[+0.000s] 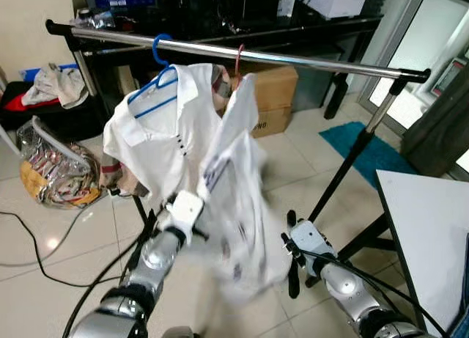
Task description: Hang hanger
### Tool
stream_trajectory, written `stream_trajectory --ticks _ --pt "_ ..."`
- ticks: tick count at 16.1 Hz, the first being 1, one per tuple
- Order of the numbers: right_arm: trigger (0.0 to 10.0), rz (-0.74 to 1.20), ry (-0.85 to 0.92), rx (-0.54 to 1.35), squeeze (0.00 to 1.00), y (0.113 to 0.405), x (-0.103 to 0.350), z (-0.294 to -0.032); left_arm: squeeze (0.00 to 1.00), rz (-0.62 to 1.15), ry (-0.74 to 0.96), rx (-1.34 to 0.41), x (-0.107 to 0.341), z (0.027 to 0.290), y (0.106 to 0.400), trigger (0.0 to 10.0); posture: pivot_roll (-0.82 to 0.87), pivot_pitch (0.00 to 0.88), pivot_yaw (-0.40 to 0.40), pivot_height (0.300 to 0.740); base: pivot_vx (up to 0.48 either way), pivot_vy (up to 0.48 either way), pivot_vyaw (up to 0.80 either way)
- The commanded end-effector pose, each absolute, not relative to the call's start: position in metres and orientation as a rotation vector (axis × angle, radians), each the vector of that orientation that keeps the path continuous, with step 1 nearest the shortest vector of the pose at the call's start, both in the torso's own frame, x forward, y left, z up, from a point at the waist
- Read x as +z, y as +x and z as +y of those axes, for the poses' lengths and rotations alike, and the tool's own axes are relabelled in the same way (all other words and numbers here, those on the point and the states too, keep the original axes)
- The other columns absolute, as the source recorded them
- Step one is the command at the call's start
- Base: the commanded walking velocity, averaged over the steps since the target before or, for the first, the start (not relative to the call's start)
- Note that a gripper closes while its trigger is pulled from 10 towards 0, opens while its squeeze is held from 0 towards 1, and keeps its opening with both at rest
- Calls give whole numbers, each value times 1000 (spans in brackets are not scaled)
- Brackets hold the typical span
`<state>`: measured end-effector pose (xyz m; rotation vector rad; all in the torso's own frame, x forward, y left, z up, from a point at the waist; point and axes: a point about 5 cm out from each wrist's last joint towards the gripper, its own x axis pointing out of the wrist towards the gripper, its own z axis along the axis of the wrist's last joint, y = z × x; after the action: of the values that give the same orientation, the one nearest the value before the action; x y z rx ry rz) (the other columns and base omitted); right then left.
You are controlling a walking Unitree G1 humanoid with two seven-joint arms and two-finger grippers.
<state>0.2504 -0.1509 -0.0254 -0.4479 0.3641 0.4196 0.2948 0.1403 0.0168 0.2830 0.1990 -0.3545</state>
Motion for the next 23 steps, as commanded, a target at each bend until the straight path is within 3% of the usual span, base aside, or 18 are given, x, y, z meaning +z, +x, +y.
stream_trajectory --ticks 1,4,10,11,12,13,14,16,17,18,19,23 --pt "10000 340 -439 417 0 256 -21 -151 0 129 270 -371 32 136 306 10000 243 0 -52 740 0 0 0" --pt "10000 242 -415 448 0 269 -5 -140 0 121 380 -476 46 128 320 10000 243 0 -52 740 0 0 0" --pt "10000 -38 -317 578 0 286 39 -114 0 1 352 -472 84 137 343 10000 237 0 -45 740 0 0 0" --pt "4980 -85 -296 564 0 290 49 -115 0 -27 360 -468 94 142 349 10000 231 0 -44 740 0 0 0" --pt "3373 -107 -283 541 0 294 55 -117 0 -42 365 -469 101 145 353 10000 231 0 -44 740 0 0 0" --pt "588 -117 -278 525 0 296 57 -119 0 -48 369 -471 104 146 354 10000 228 0 -44 740 0 0 0" --pt "0 -149 -249 472 0 302 68 -126 0 -62 383 -493 113 149 359 10000 228 0 -44 740 0 0 0" --pt "0 -193 -243 452 0 307 79 -130 0 -68 383 -561 120 150 361 10000 216 0 -41 740 0 0 0" --pt "2784 -205 -244 456 0 307 83 -131 0 -61 379 -603 123 150 361 10000 216 0 -41 740 0 0 0" --pt "8941 -208 -243 457 0 307 85 -131 0 -52 377 -624 123 150 362 10000 216 0 -41 740 0 0 0" --pt "10000 -216 -241 459 0 307 88 -129 0 -36 379 -650 127 151 365 10000 209 0 -42 740 0 0 0" --pt "10000 -262 -251 497 0 305 99 -120 0 13 363 -629 136 157 374 10000 199 0 -37 740 0 0 0"
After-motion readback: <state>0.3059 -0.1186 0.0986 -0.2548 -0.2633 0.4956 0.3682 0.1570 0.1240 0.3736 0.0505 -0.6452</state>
